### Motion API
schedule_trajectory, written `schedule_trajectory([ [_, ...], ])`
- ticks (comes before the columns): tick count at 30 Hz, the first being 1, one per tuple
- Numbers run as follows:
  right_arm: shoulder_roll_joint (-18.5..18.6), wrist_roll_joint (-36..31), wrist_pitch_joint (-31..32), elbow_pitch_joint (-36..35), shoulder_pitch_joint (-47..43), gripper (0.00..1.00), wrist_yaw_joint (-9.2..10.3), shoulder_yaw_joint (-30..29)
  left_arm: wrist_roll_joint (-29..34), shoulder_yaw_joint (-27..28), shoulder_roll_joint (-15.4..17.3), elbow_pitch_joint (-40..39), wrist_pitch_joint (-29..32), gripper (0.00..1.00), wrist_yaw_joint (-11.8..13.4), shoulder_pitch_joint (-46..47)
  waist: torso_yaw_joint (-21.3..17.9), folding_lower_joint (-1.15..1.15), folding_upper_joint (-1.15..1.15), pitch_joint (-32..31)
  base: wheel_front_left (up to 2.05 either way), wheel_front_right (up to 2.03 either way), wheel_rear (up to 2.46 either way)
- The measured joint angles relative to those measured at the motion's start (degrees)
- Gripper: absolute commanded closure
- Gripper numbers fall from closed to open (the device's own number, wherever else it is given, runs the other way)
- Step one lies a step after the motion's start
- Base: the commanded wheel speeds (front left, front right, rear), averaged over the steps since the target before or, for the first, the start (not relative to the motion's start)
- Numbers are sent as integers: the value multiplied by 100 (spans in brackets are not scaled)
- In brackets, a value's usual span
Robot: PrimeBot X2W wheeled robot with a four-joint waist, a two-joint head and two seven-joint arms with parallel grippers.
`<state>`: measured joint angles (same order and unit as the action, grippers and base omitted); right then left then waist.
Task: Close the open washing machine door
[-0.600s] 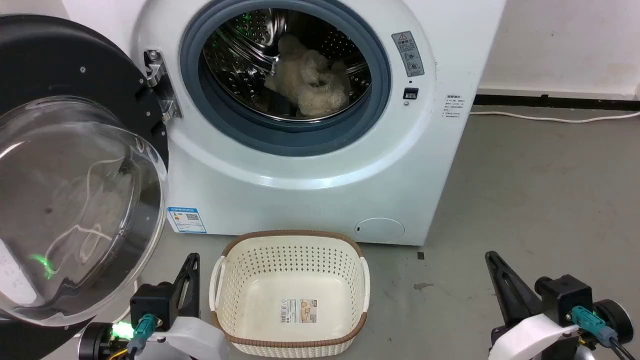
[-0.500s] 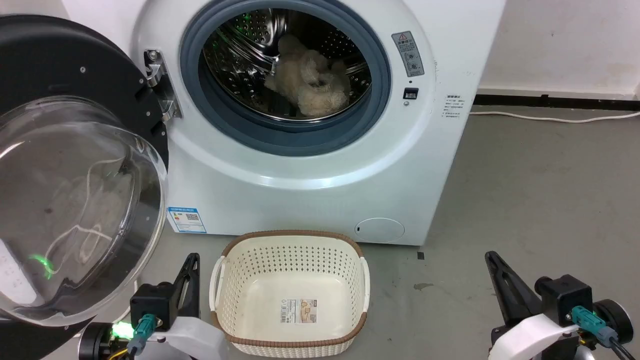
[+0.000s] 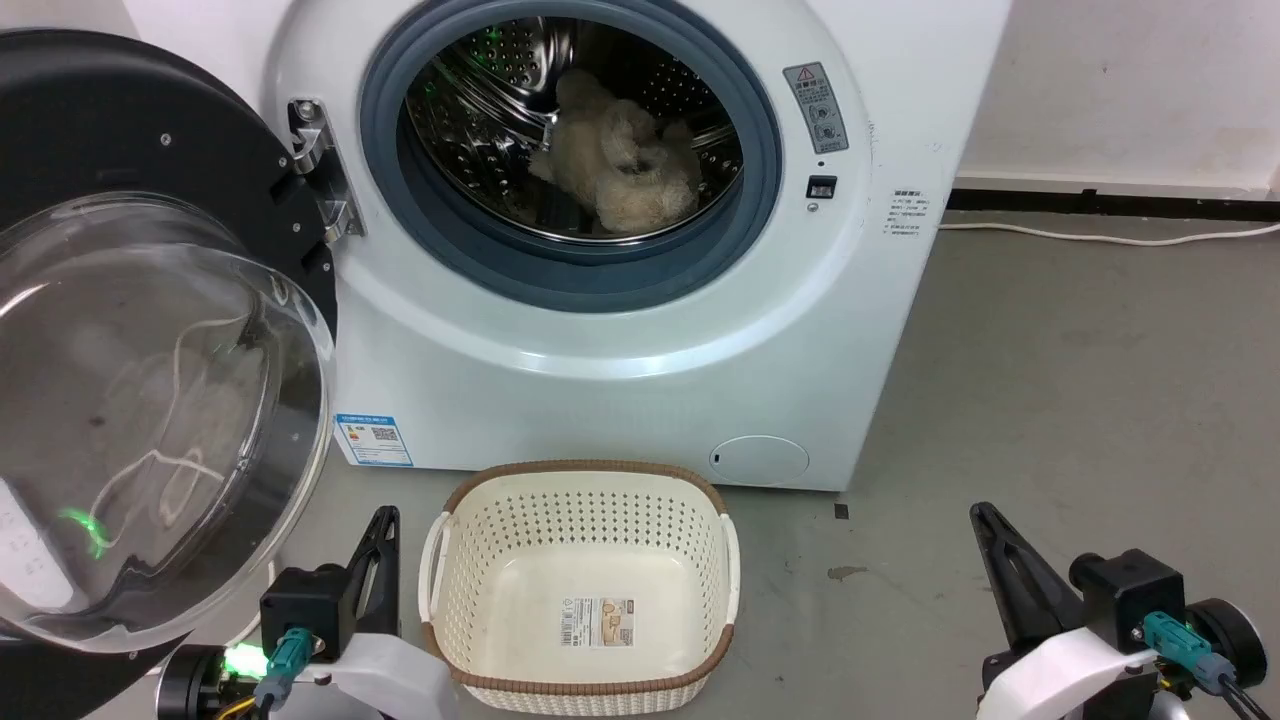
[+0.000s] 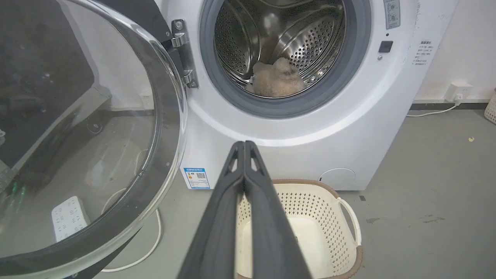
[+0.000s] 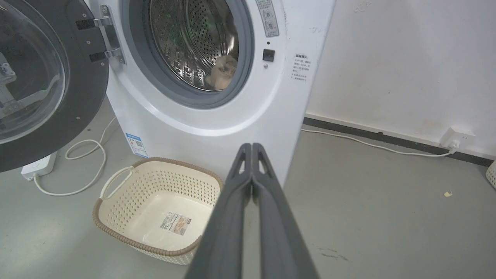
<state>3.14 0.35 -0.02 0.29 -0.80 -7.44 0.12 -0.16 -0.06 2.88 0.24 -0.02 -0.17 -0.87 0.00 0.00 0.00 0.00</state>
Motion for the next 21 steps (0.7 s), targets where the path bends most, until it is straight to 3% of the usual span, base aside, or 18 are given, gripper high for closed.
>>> schedule_trajectory([
  [18, 0, 1, 0, 1, -1, 100, 0, 1, 0, 0, 0, 0, 0, 100, 0, -1, 0, 0, 0, 0, 0, 0, 0],
  [19, 0, 2, 0, 2, -4, 0, 0, 3, 0, -2, 0, 2, 0, 0, 0, -2, 0, 0, 0, 0, 0, 0, 0],
  [21, 1, 3, 0, 4, -4, 0, 0, 5, 0, -2, 0, 3, 0, 0, 0, -3, 0, 0, 0, 0, 0, 0, 0],
])
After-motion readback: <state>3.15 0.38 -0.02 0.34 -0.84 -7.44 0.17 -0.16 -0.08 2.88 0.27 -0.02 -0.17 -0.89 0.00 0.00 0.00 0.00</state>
